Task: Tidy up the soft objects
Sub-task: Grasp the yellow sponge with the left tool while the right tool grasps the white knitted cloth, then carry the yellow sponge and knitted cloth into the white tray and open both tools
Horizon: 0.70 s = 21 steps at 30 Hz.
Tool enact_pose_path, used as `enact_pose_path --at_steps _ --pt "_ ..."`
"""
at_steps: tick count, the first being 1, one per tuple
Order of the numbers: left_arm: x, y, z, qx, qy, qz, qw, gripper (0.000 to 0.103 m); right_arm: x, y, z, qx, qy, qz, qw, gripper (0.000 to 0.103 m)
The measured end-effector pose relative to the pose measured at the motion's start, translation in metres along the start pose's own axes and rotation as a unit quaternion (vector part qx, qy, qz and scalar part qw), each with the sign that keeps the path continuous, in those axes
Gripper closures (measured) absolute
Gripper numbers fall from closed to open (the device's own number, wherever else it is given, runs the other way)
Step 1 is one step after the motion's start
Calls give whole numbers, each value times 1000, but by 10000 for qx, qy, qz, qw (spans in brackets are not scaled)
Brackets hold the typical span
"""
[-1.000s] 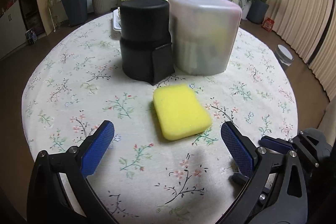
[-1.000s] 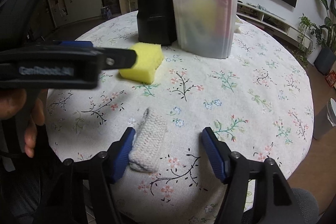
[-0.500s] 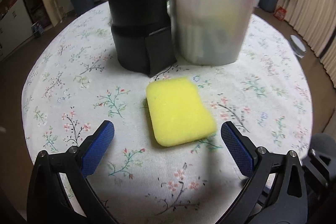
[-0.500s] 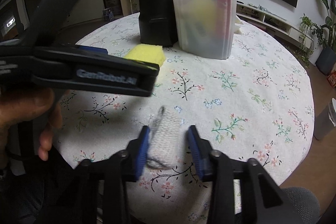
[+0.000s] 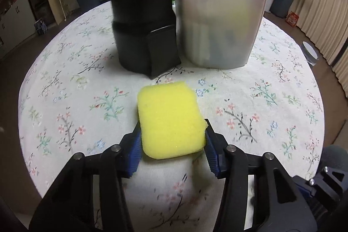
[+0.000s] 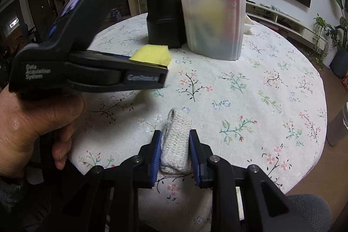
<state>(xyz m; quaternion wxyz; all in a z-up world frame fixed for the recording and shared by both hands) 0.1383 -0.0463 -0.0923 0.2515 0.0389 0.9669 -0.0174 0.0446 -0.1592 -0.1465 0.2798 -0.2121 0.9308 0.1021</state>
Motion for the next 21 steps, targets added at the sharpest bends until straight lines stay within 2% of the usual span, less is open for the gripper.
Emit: enact_pose_path --at_steps 10,16,21 --pt "25 16 -40 188 45 32 9998 56 -2 1 -23 -211 117 -122 9996 77" --pt "34 23 -69 316 -2 86 9995 56 -14 -11 -50 -98 37 -206 9997 77" --pt "28 29 -95 403 -100 192 9990 56 -32 -27 -73 -61 -35 -192 9998 77"
Point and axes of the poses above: each gripper's, at about its wrist camera, not at the fingertips, and z roughly the way its jaws point, y to its left, x to its underside, the point moved 4 cm from there along z, roughly the way its jaws point, and after that the axes turned 6 degrees about y, right-handed, at the moved point
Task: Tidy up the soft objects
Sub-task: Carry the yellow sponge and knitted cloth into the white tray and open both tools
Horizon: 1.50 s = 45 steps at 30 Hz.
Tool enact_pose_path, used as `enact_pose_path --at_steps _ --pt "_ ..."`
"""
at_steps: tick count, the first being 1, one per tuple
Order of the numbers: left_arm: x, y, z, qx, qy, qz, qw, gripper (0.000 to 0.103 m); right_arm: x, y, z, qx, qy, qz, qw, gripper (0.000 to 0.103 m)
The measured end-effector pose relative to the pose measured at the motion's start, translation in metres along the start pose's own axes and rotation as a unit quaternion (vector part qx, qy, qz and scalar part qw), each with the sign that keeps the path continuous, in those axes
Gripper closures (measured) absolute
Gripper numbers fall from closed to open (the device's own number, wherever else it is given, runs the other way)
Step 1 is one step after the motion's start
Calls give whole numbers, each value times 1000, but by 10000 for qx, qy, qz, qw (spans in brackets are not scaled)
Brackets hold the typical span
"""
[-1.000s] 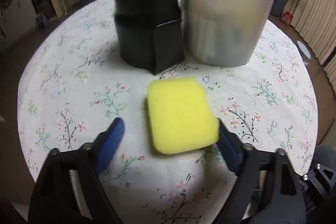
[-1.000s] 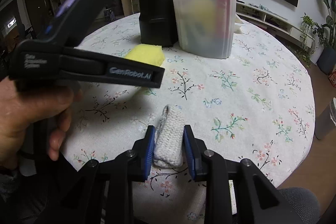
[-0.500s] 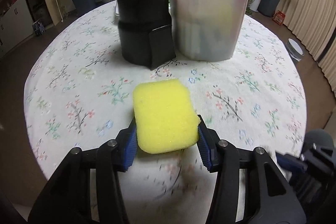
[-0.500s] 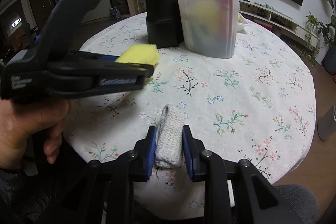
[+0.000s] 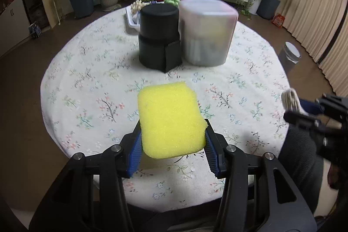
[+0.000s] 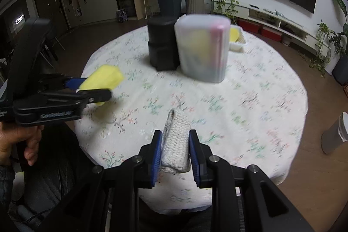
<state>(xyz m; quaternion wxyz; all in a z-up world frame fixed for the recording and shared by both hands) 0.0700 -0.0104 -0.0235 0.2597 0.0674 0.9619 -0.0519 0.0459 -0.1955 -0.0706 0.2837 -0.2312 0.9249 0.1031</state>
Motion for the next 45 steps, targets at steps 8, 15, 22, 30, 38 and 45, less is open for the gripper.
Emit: enact_pose_path --at_steps 8,15,22,30,38,45 --pt "-29 40 -15 -136 -87 -41 9999 56 -35 -45 -19 278 -38 24 9996 77" --pt "-80 67 -16 -247 -164 59 9995 55 -88 -87 -21 560 -108 -112 9983 77" --pt "-177 92 -15 -552 -312 351 9974 55 -171 -133 -11 665 -138 -249 9974 77" --pt "-271 101 30 -497 -233 395 9977 55 -271 -163 35 455 11 -413 9981 76" --pt "-303 68 108 -47 221 1157 9930 55 -326 -177 123 232 383 -536 9976 76" --pt "-315 47 152 253 425 1480 9878 55 -343 -186 192 220 750 -525 9956 76"
Point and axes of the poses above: each gripper's, at about its wrist camera, not at the fingertips, and z roughly the way its jaws point, y to its left, x to its underside, the point moved 4 cm from there along z, roughly the way its jaws point, and after that the axes turned 6 degrees about y, right-handed, at the moved point
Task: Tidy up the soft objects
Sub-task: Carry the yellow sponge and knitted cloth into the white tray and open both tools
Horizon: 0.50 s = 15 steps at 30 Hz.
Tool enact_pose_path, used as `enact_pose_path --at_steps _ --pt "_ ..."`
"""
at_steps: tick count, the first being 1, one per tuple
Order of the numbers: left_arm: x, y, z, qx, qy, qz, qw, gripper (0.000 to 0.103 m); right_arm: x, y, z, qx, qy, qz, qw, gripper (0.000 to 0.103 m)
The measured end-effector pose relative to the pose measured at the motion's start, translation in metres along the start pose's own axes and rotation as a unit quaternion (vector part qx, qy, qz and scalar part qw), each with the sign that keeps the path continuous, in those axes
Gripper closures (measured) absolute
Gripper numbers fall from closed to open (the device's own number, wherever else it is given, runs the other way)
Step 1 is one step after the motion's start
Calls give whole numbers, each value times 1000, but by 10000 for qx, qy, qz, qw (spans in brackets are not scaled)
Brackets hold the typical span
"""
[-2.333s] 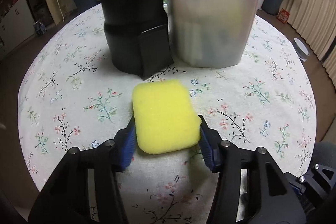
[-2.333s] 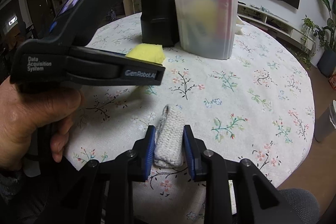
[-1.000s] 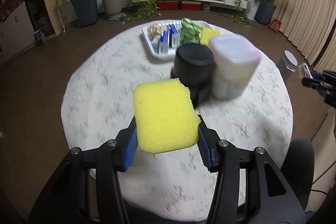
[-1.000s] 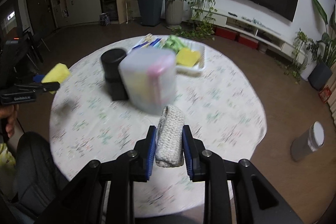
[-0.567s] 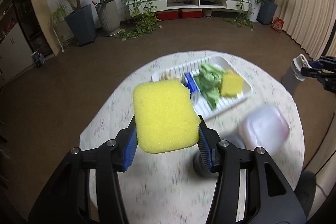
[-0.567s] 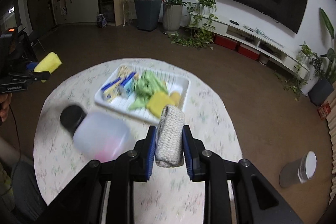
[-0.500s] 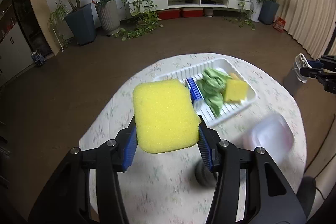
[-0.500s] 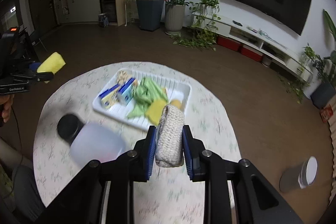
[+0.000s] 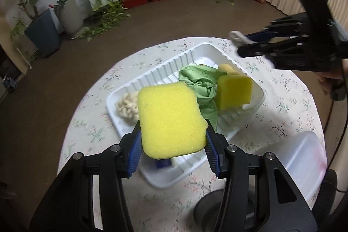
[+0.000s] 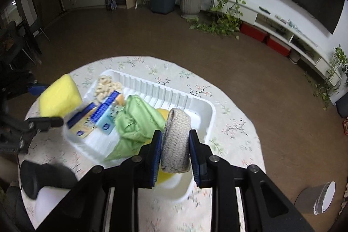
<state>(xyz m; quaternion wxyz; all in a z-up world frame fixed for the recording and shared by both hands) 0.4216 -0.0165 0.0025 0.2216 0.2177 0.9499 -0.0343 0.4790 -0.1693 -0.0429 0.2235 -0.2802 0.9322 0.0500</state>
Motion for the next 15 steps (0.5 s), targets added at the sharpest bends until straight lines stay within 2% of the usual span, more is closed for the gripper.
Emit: enact_pose_path --at_steps 5,9,15 --pt "-5 -20 20 264 74 428 9987 55 -13 -5 36 -103 216 97 9997 76" --pt "-5 -31 34 293 208 762 9964 55 -16 -6 54 -154 327 136 9993 76" --pt "-9 -33 47 277 294 823 9958 55 -18 -7 76 -170 496 140 9985 76"
Point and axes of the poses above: each gripper's, at about its wrist camera, not at the fingertips, and z roughly the way its jaws point, y to its left, x to its underside, the point moved 4 cm from there along z, roughly the way its jaws point, and after that the axes turned 6 degrees about y, right-handed, at the moved point
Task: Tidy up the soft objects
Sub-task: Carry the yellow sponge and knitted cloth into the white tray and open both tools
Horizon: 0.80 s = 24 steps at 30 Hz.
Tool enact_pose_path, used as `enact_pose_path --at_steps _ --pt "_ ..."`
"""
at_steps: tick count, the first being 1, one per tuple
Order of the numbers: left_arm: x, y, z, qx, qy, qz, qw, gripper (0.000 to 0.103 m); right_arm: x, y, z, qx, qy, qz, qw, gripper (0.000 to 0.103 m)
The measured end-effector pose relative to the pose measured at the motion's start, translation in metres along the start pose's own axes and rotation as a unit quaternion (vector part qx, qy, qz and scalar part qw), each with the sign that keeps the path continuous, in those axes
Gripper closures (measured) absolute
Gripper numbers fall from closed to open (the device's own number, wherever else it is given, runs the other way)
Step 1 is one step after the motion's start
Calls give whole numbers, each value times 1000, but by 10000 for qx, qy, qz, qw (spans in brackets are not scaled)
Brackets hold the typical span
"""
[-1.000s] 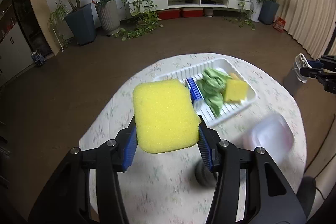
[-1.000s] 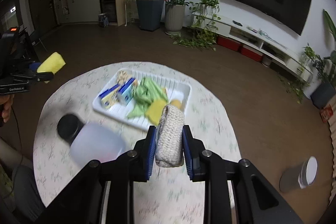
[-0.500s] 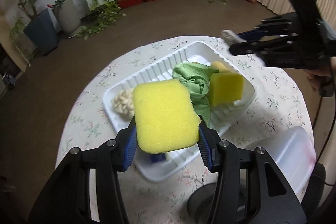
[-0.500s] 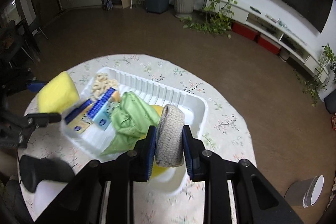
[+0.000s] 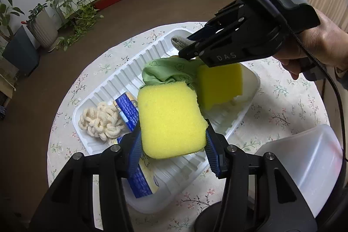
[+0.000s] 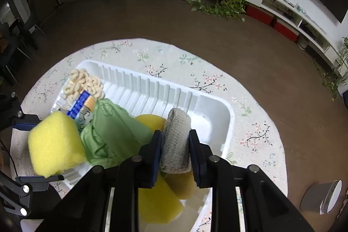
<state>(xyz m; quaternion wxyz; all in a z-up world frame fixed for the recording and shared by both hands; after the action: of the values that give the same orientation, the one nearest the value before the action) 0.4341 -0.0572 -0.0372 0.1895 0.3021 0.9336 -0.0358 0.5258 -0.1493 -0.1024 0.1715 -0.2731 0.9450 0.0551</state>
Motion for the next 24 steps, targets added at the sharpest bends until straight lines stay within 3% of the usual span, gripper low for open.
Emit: enact_pose_path --at_steps 9,24 --pt "2 -11 14 193 63 263 9994 55 -7 -8 7 206 38 95 9997 76" --pt "5 -13 14 9 157 386 9991 49 -7 -22 16 290 263 304 9988 74"
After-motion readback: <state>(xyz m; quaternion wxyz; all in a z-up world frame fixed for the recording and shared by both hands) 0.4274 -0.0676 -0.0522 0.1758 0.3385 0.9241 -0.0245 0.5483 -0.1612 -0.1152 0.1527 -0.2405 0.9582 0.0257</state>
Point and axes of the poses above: each gripper's, at about its wrist camera, not at the fingertips, and z roughly the way its jaws point, y to its left, x to its underside, the point moved 4 cm from there along z, roughly the way its jaws point, and after that the axes turned 6 degrees about y, right-handed, at the moved point
